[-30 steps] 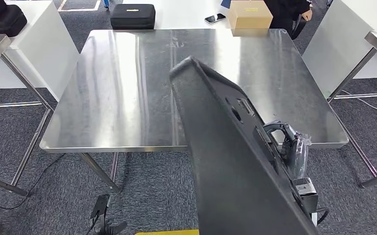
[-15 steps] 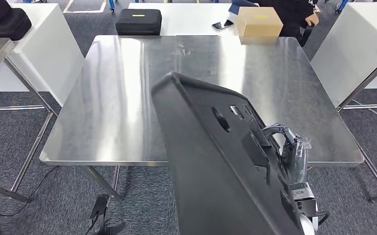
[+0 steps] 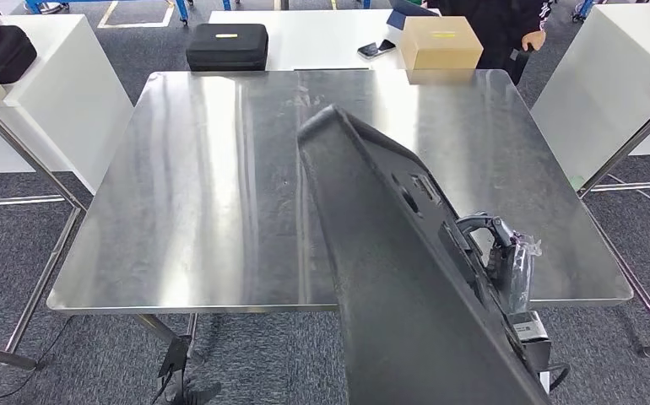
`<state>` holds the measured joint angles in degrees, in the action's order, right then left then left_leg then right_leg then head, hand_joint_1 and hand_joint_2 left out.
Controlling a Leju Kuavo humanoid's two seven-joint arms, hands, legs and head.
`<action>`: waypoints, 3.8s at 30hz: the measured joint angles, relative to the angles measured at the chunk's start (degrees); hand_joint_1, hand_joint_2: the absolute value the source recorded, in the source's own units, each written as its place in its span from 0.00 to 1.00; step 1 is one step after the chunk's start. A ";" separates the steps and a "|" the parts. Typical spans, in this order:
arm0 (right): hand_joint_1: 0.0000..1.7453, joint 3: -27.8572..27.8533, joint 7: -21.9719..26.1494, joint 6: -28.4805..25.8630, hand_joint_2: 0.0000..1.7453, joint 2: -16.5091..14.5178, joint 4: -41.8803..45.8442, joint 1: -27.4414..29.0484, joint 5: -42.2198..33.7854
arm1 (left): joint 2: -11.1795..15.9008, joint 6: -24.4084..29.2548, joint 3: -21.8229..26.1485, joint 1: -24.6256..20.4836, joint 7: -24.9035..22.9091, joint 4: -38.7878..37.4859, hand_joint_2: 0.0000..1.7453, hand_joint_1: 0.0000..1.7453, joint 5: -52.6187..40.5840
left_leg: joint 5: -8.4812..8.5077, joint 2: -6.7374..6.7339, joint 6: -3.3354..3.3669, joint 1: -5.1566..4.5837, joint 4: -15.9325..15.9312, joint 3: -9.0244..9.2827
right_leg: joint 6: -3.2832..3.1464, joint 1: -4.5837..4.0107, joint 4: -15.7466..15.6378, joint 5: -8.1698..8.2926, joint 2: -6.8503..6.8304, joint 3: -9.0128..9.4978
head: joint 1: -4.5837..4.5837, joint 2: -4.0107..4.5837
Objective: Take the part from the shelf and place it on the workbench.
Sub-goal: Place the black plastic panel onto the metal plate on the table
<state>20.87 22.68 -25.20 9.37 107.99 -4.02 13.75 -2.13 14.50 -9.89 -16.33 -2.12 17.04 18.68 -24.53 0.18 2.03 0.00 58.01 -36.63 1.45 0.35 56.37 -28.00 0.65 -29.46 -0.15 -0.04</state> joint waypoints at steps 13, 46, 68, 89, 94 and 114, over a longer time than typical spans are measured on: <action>1.00 0.07 0.08 0.44 1.00 0.98 0.08 0.39 -0.91 | -0.19 -0.56 -0.08 -0.25 -0.81 0.01 1.00 0.00 -0.09 | -3.67 0.51 1.44 0.01 -0.77 6.03 | 2.25 0.13 3.34 3.47 -0.40 -8.49 | -0.34 0.00; 1.00 18.68 -17.95 1.60 1.00 -11.48 -53.31 -41.06 23.27 | -2.96 -1.67 -4.59 -4.73 -5.24 -0.39 1.00 0.00 -1.22 | -4.67 0.00 0.10 -0.34 -2.24 7.26 | 0.03 -0.25 0.05 5.94 -0.08 -6.44 | -0.32 0.00; 1.00 20.44 -30.05 -2.57 1.00 -11.58 -81.24 -51.54 32.71 | -3.40 -3.16 -6.20 -5.26 -5.10 -0.56 1.00 0.00 -0.92 | -4.71 0.01 0.15 -0.45 -2.22 7.27 | 0.04 -0.18 0.00 5.94 -0.07 -6.44 | -0.32 0.00; 0.00 19.95 -27.18 -2.51 0.00 -11.19 -83.20 -51.68 33.76 | -3.32 -1.94 -6.81 -5.14 -4.16 -0.71 0.00 0.00 -1.27 | -4.71 0.01 0.16 -0.45 -2.23 7.26 | 0.04 -0.18 0.00 5.94 -0.07 -6.44 | -0.32 0.00; 0.00 19.98 -26.02 -1.88 0.00 -11.57 -83.20 -51.70 34.39 | -3.32 -1.87 -6.93 -4.95 -3.79 -0.75 0.00 0.00 -0.93 | -4.71 0.01 0.16 -0.45 -2.23 7.26 | 0.04 -0.18 0.00 5.94 -0.08 -6.43 | -0.31 0.00; 0.00 20.21 -21.99 5.96 0.75 -12.46 -82.99 -51.97 33.43 | -3.18 -2.18 -7.16 -4.85 -3.87 -0.77 0.00 0.00 -0.53 | -4.71 0.01 0.16 -0.45 -2.23 7.28 | 0.04 -0.18 0.00 5.94 -0.08 -6.41 | -0.31 0.00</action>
<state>41.09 0.69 -19.25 -3.10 25.00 -55.99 47.18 -5.30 12.33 -17.05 -21.19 -5.99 16.28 18.15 -29.24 0.19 2.19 -0.44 55.78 -29.35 1.49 0.17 56.37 -22.06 0.57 -35.87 -0.46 -0.04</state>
